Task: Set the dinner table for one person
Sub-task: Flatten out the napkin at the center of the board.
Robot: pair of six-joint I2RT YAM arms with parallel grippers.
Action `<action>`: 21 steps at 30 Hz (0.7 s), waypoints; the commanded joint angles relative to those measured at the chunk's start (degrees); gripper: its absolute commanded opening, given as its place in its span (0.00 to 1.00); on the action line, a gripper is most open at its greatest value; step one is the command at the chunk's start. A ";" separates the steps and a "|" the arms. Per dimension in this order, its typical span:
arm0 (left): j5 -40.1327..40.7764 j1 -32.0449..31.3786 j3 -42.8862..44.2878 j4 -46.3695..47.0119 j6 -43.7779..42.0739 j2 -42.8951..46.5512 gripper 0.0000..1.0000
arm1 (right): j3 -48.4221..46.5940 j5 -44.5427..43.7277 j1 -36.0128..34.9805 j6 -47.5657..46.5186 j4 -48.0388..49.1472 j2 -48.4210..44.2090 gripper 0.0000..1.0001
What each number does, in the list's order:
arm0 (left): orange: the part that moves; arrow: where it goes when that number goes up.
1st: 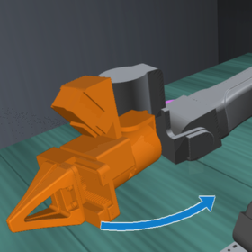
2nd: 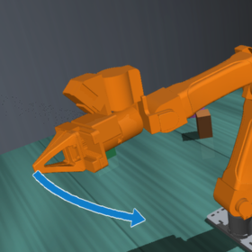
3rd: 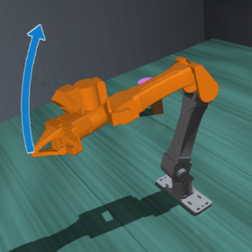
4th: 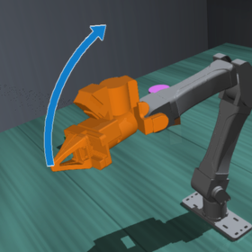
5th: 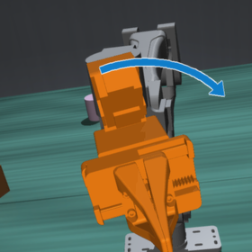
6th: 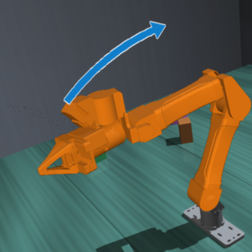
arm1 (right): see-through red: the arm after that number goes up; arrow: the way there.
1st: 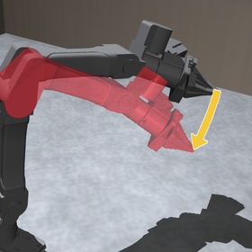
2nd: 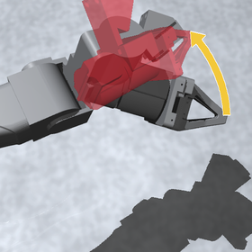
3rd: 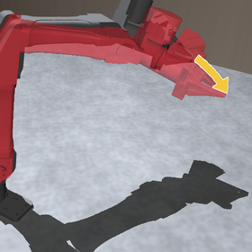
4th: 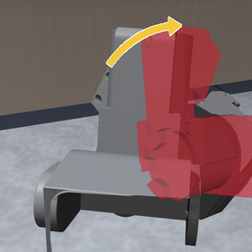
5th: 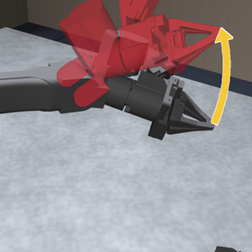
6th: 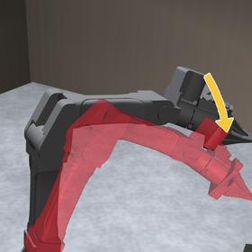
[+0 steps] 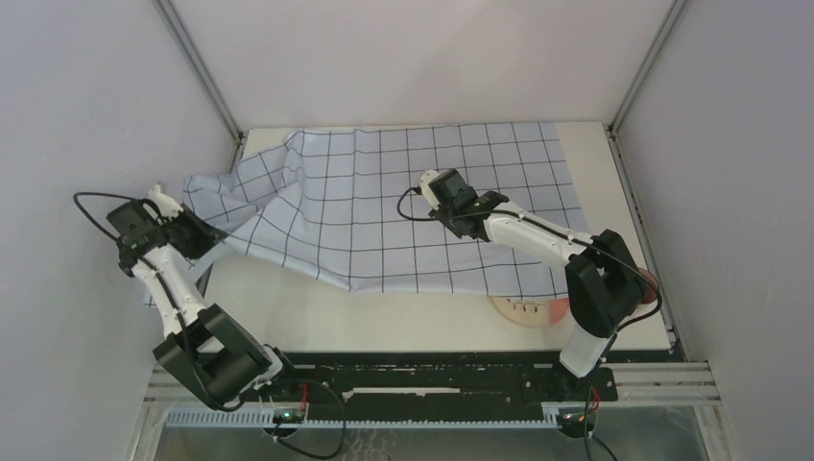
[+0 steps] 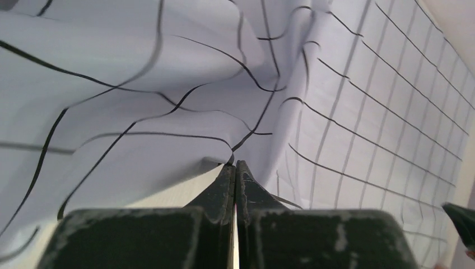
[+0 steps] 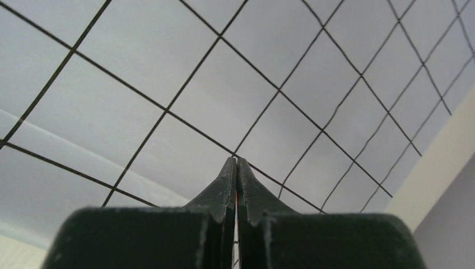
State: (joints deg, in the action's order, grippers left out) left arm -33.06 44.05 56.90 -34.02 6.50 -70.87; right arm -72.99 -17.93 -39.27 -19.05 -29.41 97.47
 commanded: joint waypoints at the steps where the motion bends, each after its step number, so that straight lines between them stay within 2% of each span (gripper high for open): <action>1: -4.27 -3.05 12.66 -15.96 -5.75 -3.73 0.00 | -3.76 3.50 -0.88 3.10 -0.28 -0.57 0.00; 6: -7.04 -3.38 19.52 -27.29 -9.99 -7.80 0.00 | -3.72 2.13 -0.73 2.26 -1.32 -2.01 0.00; 15: -2.02 -3.37 13.15 -36.25 -19.14 -4.75 0.00 | -3.18 -1.61 0.61 -0.76 -1.18 -5.41 0.00; 21: 2.15 -3.32 11.28 -36.07 -21.63 -3.64 0.00 | -3.43 -1.55 1.77 -0.76 -1.91 -5.60 0.00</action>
State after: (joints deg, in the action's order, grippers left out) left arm -33.12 40.66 69.04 -67.66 -11.16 -76.58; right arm -74.59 -18.48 -38.35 -19.35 -31.62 93.78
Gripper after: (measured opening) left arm 0.005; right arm 0.006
